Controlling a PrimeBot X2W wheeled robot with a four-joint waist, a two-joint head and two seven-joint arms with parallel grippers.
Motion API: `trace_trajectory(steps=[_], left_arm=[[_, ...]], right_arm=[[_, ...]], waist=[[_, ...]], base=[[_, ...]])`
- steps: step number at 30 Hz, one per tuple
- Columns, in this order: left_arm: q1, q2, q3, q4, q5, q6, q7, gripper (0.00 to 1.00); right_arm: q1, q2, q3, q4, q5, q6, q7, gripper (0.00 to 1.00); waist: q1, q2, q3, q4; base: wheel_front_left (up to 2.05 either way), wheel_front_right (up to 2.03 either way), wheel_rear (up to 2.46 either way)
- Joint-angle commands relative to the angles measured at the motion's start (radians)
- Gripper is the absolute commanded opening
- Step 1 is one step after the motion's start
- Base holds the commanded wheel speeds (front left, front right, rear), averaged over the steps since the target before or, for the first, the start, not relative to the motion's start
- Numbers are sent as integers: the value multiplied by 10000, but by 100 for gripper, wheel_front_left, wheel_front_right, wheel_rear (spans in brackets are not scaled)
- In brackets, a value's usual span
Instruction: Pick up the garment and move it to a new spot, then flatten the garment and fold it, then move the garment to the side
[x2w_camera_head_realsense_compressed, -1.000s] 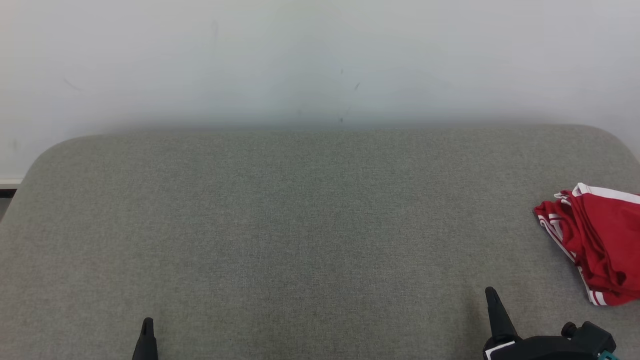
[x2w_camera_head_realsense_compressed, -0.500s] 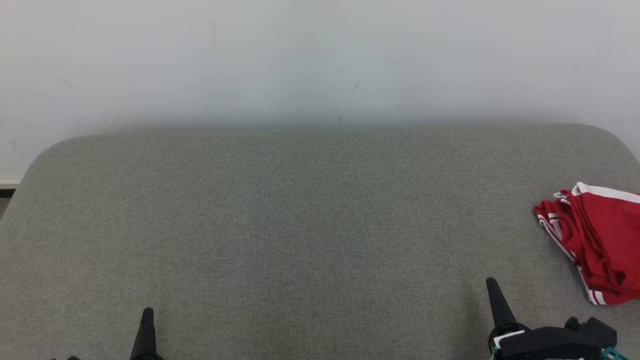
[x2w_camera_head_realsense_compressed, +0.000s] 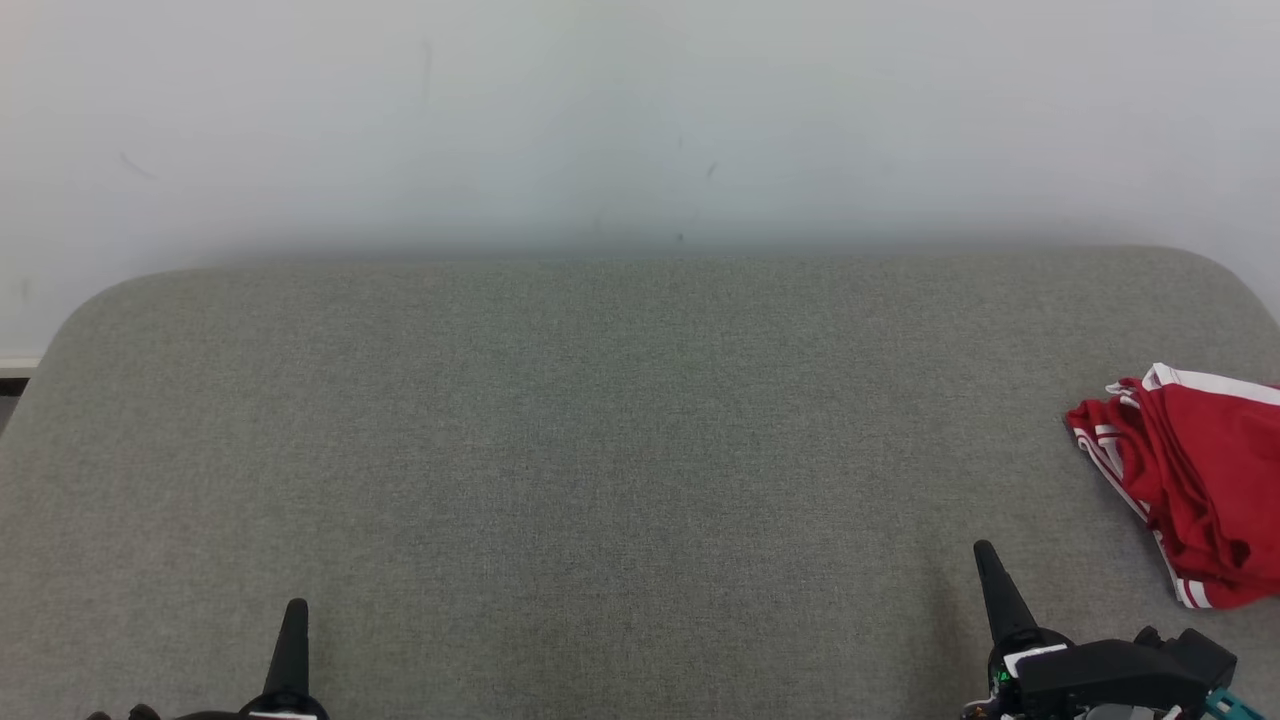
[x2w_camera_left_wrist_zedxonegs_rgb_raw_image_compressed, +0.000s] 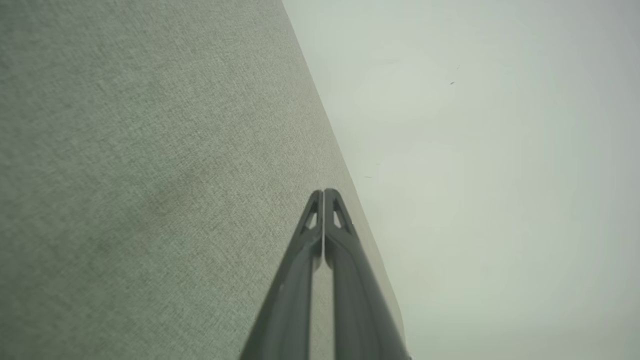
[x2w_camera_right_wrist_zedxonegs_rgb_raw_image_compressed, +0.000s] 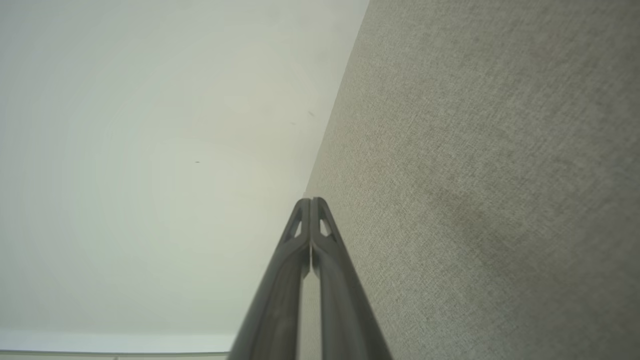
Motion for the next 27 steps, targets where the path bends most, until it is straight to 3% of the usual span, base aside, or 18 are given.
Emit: trace_trajectory(steps=[1, 27], left_arm=[[-191, 27, 55, -57, -283, -73, 45, 0], [-510, 30, 221, -26, -2250, -255, 577, 0]], right_arm=[[-162, 28, -25, -105, 269, 5, 44, 0], [-430, 54, -186, -195, 2175, 6, 531, 0]], waist=[[0, -1, 1, -1], [0, -1, 26, -33]], base=[[0, 0, 0], [0, 0, 0]])
